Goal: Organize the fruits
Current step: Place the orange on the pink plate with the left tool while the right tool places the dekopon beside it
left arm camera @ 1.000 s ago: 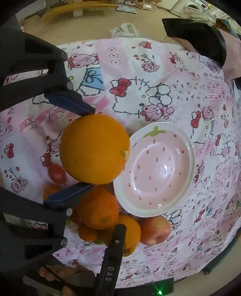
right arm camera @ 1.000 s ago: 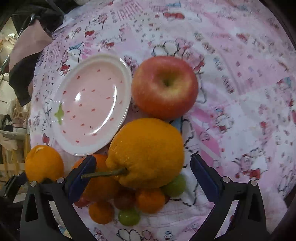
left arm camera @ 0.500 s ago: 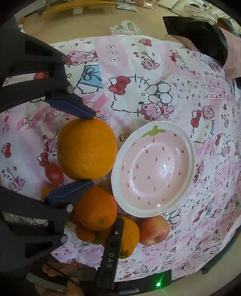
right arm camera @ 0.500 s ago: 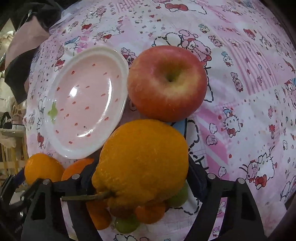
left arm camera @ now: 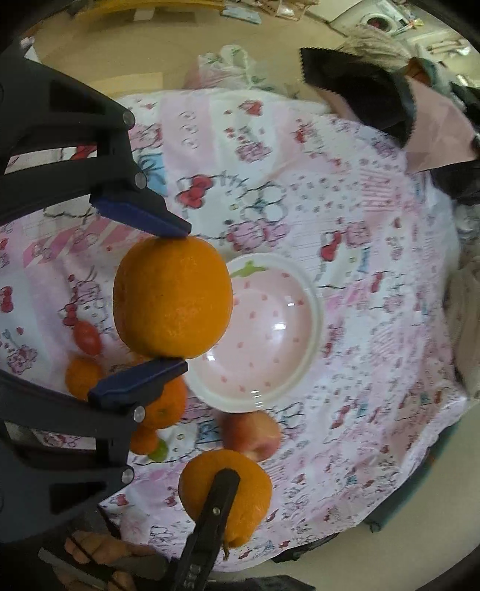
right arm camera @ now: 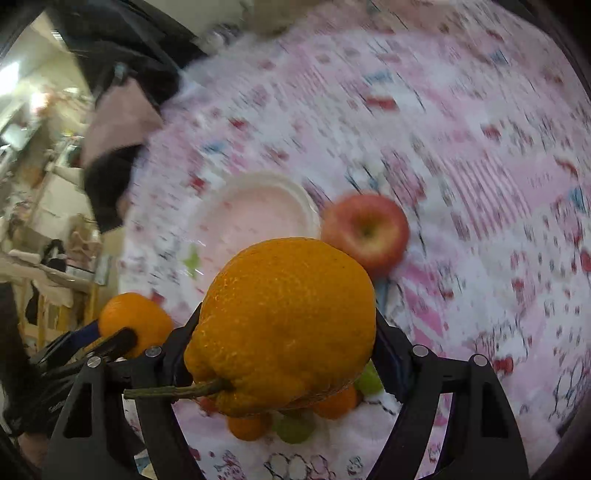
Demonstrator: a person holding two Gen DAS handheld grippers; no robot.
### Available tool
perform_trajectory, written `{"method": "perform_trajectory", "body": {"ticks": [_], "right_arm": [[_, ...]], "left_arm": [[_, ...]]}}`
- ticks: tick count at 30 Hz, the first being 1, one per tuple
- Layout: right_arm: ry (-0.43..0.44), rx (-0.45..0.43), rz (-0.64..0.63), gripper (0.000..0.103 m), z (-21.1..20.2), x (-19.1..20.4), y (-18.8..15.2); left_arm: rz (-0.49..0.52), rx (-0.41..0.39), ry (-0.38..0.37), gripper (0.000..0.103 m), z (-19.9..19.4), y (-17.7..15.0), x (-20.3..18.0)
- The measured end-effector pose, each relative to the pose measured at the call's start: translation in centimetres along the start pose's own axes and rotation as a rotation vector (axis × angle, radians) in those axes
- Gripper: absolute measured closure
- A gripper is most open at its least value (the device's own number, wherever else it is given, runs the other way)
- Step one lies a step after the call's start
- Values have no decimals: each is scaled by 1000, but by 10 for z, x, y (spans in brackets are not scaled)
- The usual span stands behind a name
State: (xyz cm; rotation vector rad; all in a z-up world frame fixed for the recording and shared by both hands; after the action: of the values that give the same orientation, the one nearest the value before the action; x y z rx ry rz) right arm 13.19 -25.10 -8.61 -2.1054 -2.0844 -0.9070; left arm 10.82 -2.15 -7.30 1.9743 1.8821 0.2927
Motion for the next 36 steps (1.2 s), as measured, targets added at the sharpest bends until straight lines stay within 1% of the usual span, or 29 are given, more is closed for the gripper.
{"method": "perform_trajectory", "body": {"ticks": [3, 7, 9, 12, 16, 19, 22, 24, 27, 29, 31, 36], "right_arm": [[39, -1, -19, 22, 6, 13, 18], [68, 31, -22, 22, 34, 22, 42], [65, 58, -25, 22, 50, 22, 50], [50, 96, -40, 22, 77, 23, 60], [23, 138, -29, 22, 109, 18, 69], [-6, 151, -35, 21, 125, 19, 73], [-6, 186, -20, 21, 141, 21, 76], [-31, 186, -32, 21, 147, 23, 79], [-67, 183, -44, 21, 150, 24, 83], [-86, 196, -27, 21, 153, 20, 83], [-105, 199, -55, 20, 155, 21, 82], [-110, 199, -36, 19, 156, 21, 83]], "left_arm": [[41, -8, 3, 41, 2, 16, -4], [104, -13, 19, 41, 20, 42, -13], [130, -16, 19, 41, 34, 52, -17], [159, 1, 28, 41, 62, 63, -19], [164, 42, 30, 41, 94, 67, -19], [166, 57, 27, 41, 109, 70, -19], [184, 42, 28, 40, 114, 76, -23], [196, 49, 33, 40, 117, 79, -25], [182, 52, 29, 40, 119, 82, -23], [180, 55, 30, 39, 119, 82, -23], [193, 51, 35, 38, 119, 81, -25], [185, 52, 38, 36, 119, 81, -23]]}}
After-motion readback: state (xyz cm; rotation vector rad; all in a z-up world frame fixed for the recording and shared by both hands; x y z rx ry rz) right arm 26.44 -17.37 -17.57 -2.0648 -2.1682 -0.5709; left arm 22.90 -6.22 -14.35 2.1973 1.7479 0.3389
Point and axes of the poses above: each gripper's, at about its wrist camera, not at the fingertips, and z roughly the way its jaws point, x to its left, y to its top, the point moved 3 cm from there along z, roughly the way its jaws point, and after that the axes turned 1 degree about -z, right-handed, at the moved point
